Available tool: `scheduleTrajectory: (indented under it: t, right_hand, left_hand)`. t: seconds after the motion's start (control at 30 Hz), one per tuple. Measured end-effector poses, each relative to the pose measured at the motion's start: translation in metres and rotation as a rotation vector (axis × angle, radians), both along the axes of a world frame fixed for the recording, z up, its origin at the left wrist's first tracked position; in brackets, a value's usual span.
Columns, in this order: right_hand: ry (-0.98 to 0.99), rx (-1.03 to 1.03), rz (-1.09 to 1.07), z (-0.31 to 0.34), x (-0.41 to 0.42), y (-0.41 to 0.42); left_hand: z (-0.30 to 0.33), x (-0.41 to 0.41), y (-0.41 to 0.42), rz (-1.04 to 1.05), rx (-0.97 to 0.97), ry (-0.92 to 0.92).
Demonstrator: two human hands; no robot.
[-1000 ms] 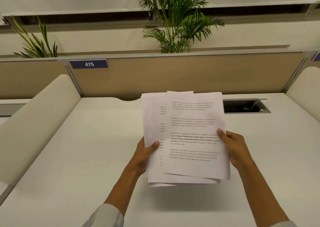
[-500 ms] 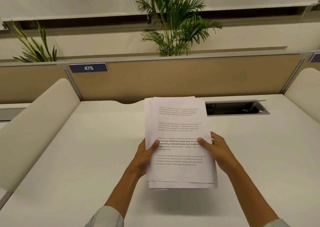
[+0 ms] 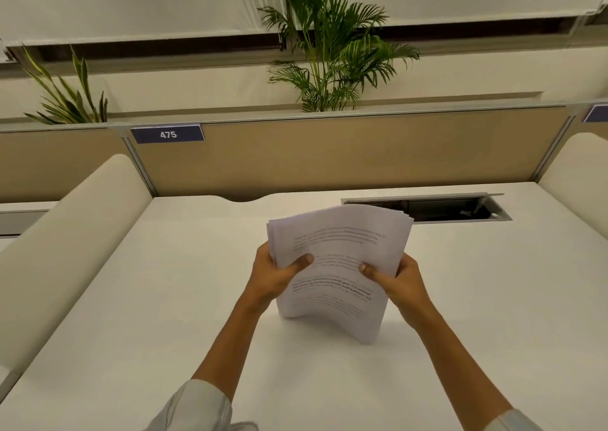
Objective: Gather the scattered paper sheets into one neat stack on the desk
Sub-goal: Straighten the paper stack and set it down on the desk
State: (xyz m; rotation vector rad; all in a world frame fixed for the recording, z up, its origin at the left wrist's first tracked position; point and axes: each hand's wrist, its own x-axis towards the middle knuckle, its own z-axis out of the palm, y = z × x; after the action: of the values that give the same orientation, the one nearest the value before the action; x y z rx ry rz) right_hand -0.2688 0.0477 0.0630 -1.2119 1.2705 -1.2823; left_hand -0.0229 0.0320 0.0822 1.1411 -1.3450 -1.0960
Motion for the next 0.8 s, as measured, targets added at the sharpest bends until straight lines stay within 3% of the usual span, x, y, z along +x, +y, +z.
scheduleTrajectory:
  t: [0.27, 0.5, 0.67, 0.73, 0.8]
  right_hand:
    - [0.020, -0.024, 0.137, 0.006, 0.006, -0.002]
    - [0.086, 0.037, 0.255, -0.022, 0.007, 0.000]
    - [0.238, 0.122, 0.290, -0.058, -0.012, 0.014]
    - [0.094, 0.134, 0.260, -0.063, -0.021, 0.016]
    - [-0.187, 0.153, 0.203, -0.060, -0.022, 0.015]
  left_hand:
    - [0.014, -0.003, 0.002, 0.102, -0.052, 0.062]
    - [-0.014, -0.002, 0.011, -0.061, 0.025, 0.048]
    - [-0.017, 0.004, 0.010, 0.115, 0.038, 0.248]
    - [-0.015, 0.007, 0.007, 0.139, 0.079, 0.442]
    - [-0.013, 0.005, 0.006, 0.126, 0.087, 0.630]
